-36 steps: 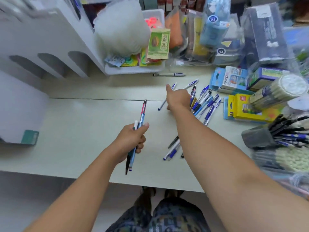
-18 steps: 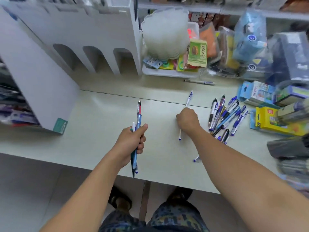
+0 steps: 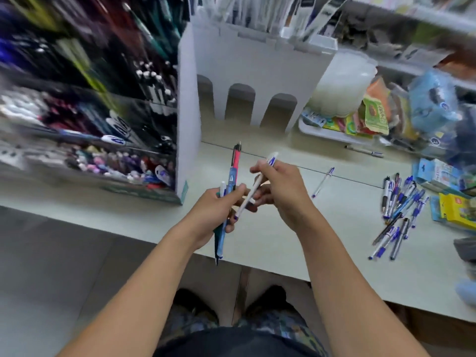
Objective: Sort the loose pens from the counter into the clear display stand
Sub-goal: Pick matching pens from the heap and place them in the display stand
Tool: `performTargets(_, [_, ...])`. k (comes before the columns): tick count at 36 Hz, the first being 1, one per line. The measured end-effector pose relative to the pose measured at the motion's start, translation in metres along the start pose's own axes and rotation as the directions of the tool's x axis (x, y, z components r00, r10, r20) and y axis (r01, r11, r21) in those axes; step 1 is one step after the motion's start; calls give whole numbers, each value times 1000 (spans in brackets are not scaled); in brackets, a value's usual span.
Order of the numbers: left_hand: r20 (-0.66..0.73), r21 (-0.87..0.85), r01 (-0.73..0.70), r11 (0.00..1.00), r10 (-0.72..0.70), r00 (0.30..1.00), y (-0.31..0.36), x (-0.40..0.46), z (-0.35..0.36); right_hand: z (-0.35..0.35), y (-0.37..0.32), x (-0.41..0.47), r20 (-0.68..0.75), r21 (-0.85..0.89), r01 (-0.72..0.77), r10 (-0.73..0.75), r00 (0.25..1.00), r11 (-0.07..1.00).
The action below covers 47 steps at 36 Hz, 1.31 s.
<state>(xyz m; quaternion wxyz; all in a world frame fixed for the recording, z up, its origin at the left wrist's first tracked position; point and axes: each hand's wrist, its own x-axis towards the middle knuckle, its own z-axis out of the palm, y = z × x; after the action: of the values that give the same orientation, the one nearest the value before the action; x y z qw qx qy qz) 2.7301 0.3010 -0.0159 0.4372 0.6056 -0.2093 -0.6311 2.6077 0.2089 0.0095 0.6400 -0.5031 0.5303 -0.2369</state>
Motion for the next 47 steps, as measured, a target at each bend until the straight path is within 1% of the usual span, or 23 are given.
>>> performTargets(3, [41, -20, -49, 999, 50, 998, 7, -13, -33, 39, -14, -7, 130, -17, 37, -35, 991, 999])
performTargets(7, [101, -2, -94, 996, 94, 990, 16, -32, -70, 74, -28, -9, 292, -133, 140, -96, 951, 981])
performTargets(8, [114, -2, -93, 996, 93, 989, 18, -37, -76, 80, -32, -9, 317, -171, 167, -106, 942, 971])
performTargets(10, [126, -54, -93, 994, 100, 987, 23, -47, -85, 90, -37, -5, 341, -203, 212, -134, 930, 956])
performTargets(12, [139, -77, -103, 992, 113, 984, 29, -57, -93, 102, -44, -5, 368, -148, 267, -197, 909, 952])
performTargets(14, [157, -45, -101, 994, 106, 982, 36, -66, -101, 114, -50, -3, 372, -46, 323, -284, 884, 945])
performTargets(17, [138, -42, -109, 993, 114, 984, 46, -75, -110, 132, -60, -2, 409, 53, 397, -383, 829, 916])
performTargets(20, [90, -69, -145, 987, 151, 984, 54, -76, -116, 148, -62, 1, 447, 26, 430, -395, 802, 902])
performTargets(23, [54, -104, -171, 980, 177, 983, 57, -68, -121, 161, -61, 5, 468, 75, 361, -353, 810, 929])
performTargets(25, [30, -124, -181, 976, 186, 982, 58, -64, -125, 164, -62, 7, 467, 102, 335, -342, 816, 937])
performTargets(27, [30, -126, -182, 975, 187, 982, 60, -60, -134, 167, -63, 12, 455, 83, 338, -337, 824, 937])
performTargets(32, [56, -81, -142, 986, 147, 988, 66, -46, -170, 190, -62, 26, 356, -38, 355, -319, 878, 934])
performTargets(36, [53, -90, -128, 988, 133, 990, 77, -41, -212, 225, -65, 25, 330, -121, 370, -314, 890, 921])
performTargets(37, [48, -105, -135, 985, 140, 989, 82, -41, -224, 236, -65, 24, 299, -122, 355, -307, 904, 927])
performTargets(39, [40, -97, -164, 982, 168, 985, 90, -38, -248, 257, -65, 24, 161, -61, 307, -294, 942, 950])
performTargets(41, [67, -59, -160, 985, 164, 984, 94, -36, -270, 276, -66, 25, 40, -36, 242, -240, 970, 970])
performTargets(43, [126, -31, -140, 990, 143, 982, 94, -35, -287, 289, -63, 27, 21, -10, 165, -165, 986, 986])
performTargets(45, [173, -23, -127, 992, 129, 976, 97, -33, -299, 299, -64, 28, 30, 77, 101, -104, 994, 992])
performTargets(47, [203, -25, -103, 994, 106, 973, 99, -31, -310, 308, -69, 24, 13, 68, 108, -110, 994, 992])
